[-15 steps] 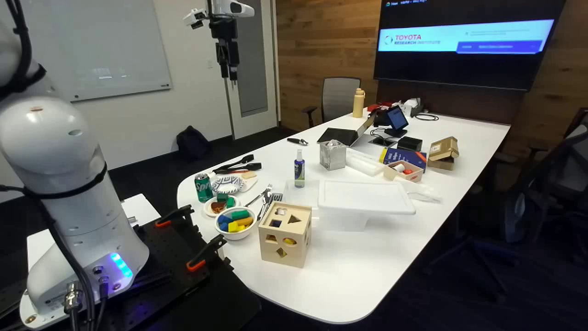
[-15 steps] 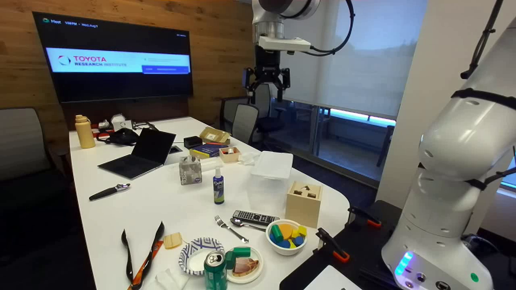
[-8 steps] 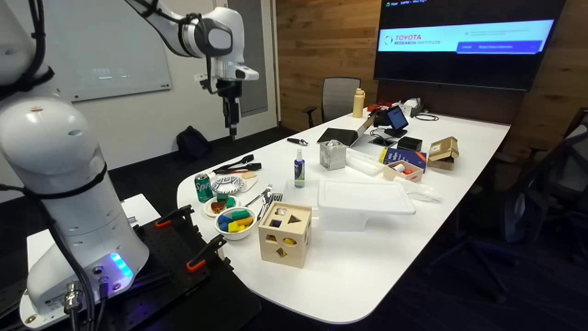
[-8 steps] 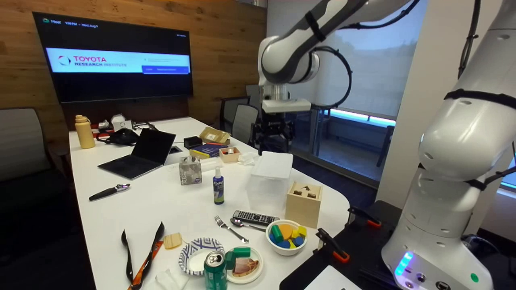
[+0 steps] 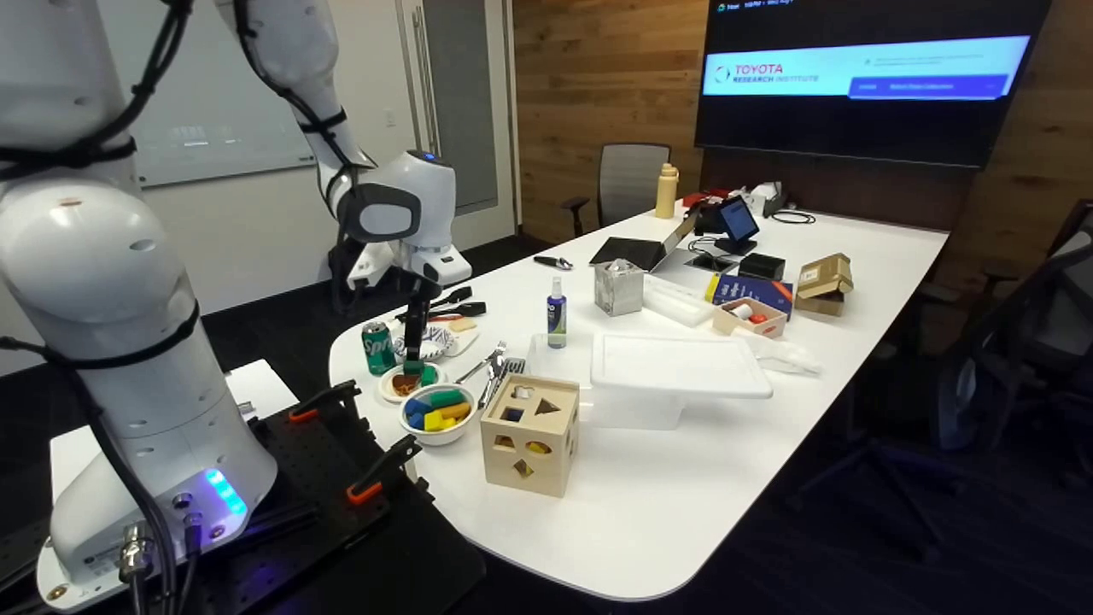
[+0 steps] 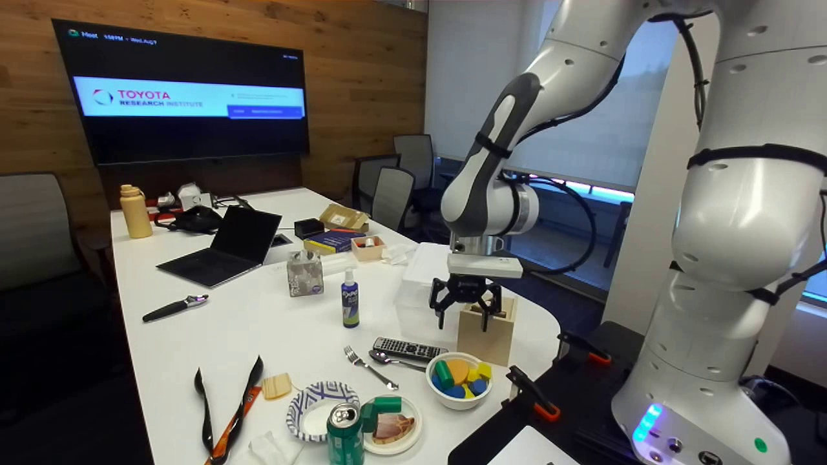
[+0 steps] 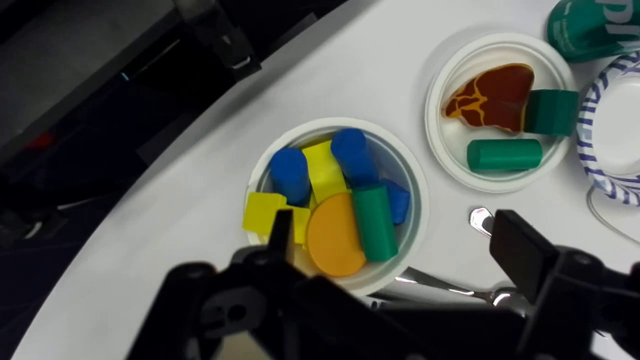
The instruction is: Put one green block on the white plate then place one blue block in the black and white bowl and put one yellow block in the clear container.
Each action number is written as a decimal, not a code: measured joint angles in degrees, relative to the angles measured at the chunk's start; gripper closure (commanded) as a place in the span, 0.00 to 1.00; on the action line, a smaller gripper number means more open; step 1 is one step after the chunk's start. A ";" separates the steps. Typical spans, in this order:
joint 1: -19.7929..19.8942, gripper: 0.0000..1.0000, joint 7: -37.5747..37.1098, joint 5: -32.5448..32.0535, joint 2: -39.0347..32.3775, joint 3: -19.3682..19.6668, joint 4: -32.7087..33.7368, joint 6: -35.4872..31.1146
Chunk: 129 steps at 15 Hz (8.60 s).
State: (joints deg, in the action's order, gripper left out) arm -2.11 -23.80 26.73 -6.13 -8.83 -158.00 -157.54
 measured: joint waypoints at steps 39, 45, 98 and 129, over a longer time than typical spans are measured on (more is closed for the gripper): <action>5.45 0.89 26.79 20.90 -33.09 -2.29 19.65 -10.55; 3.32 0.91 26.78 20.55 -33.12 0.25 19.89 -10.55; 3.71 0.00 -2.22 4.01 -20.20 -11.13 11.53 -11.51; 2.81 0.34 -8.42 3.35 -30.47 1.51 12.42 -10.16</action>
State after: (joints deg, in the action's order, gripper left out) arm 0.70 -32.21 30.08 -36.60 -7.31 -145.58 -167.70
